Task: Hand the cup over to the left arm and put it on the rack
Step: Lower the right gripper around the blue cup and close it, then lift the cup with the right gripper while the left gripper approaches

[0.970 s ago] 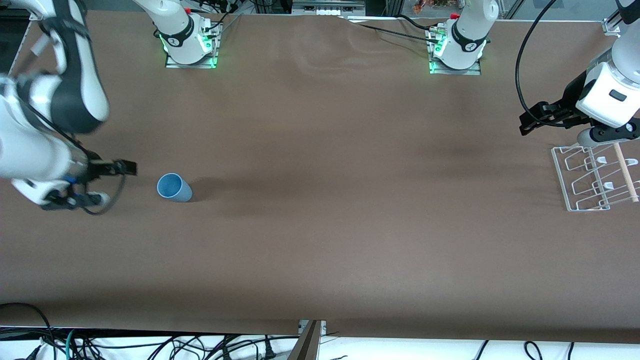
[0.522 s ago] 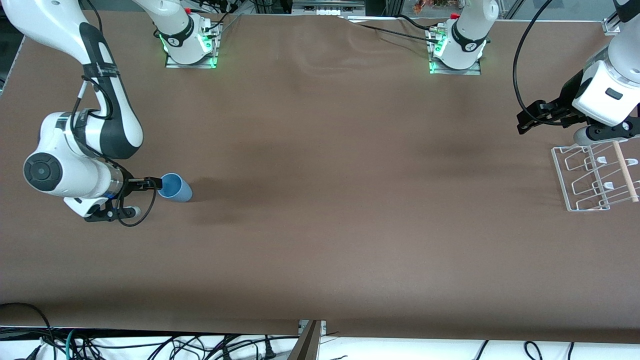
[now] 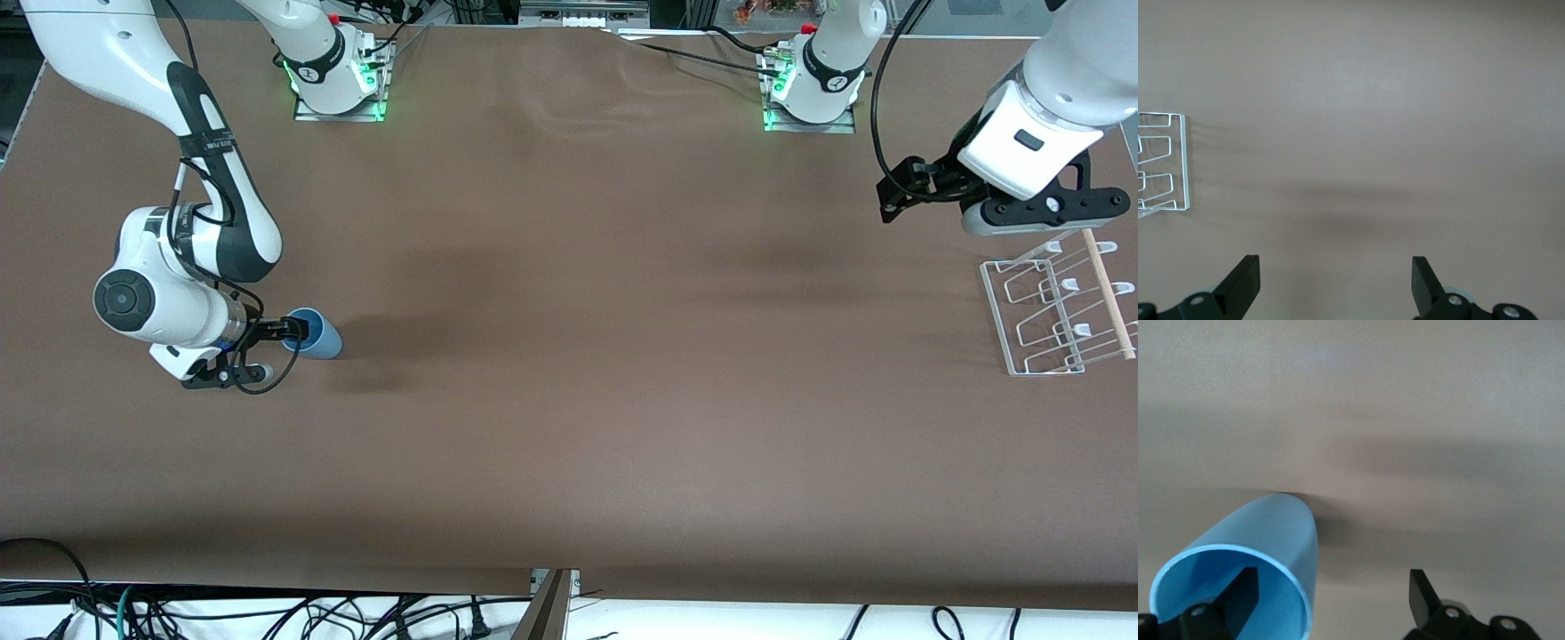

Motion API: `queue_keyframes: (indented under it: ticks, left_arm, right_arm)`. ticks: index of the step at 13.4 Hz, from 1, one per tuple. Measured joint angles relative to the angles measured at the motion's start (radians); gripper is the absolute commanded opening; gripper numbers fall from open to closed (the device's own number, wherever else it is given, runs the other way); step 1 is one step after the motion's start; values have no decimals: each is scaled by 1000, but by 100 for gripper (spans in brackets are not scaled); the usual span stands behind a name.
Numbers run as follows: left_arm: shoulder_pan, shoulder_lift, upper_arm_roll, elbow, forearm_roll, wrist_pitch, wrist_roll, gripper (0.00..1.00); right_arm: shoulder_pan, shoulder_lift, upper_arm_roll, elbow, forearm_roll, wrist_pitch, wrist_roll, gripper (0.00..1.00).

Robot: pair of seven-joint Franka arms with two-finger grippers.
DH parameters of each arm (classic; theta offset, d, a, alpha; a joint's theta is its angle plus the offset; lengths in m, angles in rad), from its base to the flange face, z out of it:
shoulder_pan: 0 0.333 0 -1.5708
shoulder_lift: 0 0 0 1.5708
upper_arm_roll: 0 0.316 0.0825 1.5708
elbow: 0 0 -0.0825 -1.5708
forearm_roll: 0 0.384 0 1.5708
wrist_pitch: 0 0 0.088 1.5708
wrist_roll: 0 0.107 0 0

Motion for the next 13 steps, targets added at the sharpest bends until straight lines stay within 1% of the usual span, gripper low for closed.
queue_keyframes:
  ticks: [1, 3, 4, 5, 6, 8, 12, 13]
  left_arm:
    - [0, -4, -4, 0, 0, -12, 0, 100]
    - [0, -7, -13, 0, 0, -21, 1, 100]
    - [0, -7, -14, 0, 0, -21, 1, 100]
    - [0, -7, -15, 0, 0, -21, 2, 100]
    - [0, -7, -15, 0, 0, -21, 2, 100]
    - [6, -6, -11, 0, 0, -18, 2, 100]
    - [15, -5, -2, 0, 0, 8, 2, 100]
    - [16, -4, -1, 0, 0, 15, 2, 100]
  right_arm:
    - [0, 1, 0, -1, 18, 0, 0, 52]
    - [0, 2, 0, -1, 31, 0, 0, 26]
    - [0, 2, 0, -1, 32, 0, 0, 16]
    - [0, 2, 0, -1, 32, 0, 0, 12]
    - [0, 2, 0, -1, 32, 0, 0, 12]
    - [0, 3, 0, -2, 33, 0, 0, 0]
    - [0, 11, 11, 1, 43, 2, 0, 0]
    - [0, 11, 21, 1, 64, 5, 0, 0]
